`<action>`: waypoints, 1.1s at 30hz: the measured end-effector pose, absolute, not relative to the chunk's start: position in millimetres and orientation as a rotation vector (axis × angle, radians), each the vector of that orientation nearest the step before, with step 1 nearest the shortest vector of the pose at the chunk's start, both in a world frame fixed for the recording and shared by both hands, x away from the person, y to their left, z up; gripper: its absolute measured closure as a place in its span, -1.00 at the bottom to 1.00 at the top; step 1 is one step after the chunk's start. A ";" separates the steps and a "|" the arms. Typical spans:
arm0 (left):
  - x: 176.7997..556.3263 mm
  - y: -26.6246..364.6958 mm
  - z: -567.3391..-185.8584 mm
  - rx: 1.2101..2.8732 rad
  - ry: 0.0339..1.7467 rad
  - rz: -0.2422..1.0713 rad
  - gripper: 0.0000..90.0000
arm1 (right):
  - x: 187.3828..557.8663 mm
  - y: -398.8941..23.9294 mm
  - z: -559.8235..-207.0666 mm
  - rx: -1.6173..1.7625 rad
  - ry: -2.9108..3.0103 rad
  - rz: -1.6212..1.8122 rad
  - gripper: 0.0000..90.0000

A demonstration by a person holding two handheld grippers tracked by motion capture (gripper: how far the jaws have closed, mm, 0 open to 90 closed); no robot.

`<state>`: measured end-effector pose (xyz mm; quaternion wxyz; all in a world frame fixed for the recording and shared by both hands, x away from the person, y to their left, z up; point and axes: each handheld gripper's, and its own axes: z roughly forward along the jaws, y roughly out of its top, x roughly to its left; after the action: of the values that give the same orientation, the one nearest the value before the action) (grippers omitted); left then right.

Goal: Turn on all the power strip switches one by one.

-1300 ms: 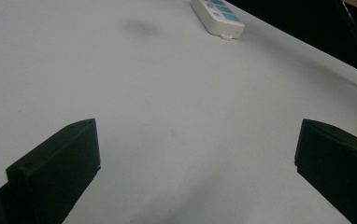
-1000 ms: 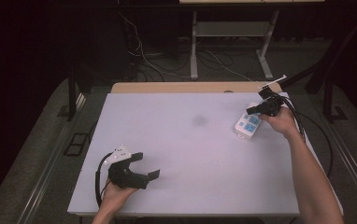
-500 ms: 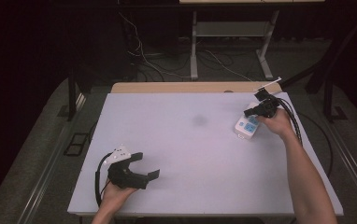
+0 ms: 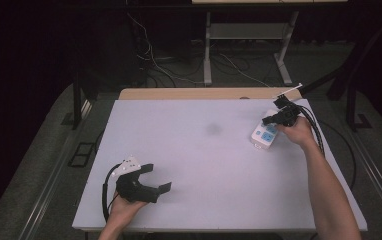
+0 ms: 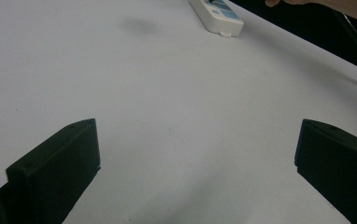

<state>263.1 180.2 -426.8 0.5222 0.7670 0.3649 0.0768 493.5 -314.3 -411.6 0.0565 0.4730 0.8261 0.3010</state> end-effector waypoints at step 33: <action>262.3 183.1 -426.5 1.822 0.882 0.183 -1.00 | 488.1 -304.9 -416.2 1.402 2.497 0.925 1.00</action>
<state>262.3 183.1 -426.5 0.5267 0.7620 0.3689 0.0764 488.1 -304.9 -416.2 0.0660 0.4649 0.8279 0.3068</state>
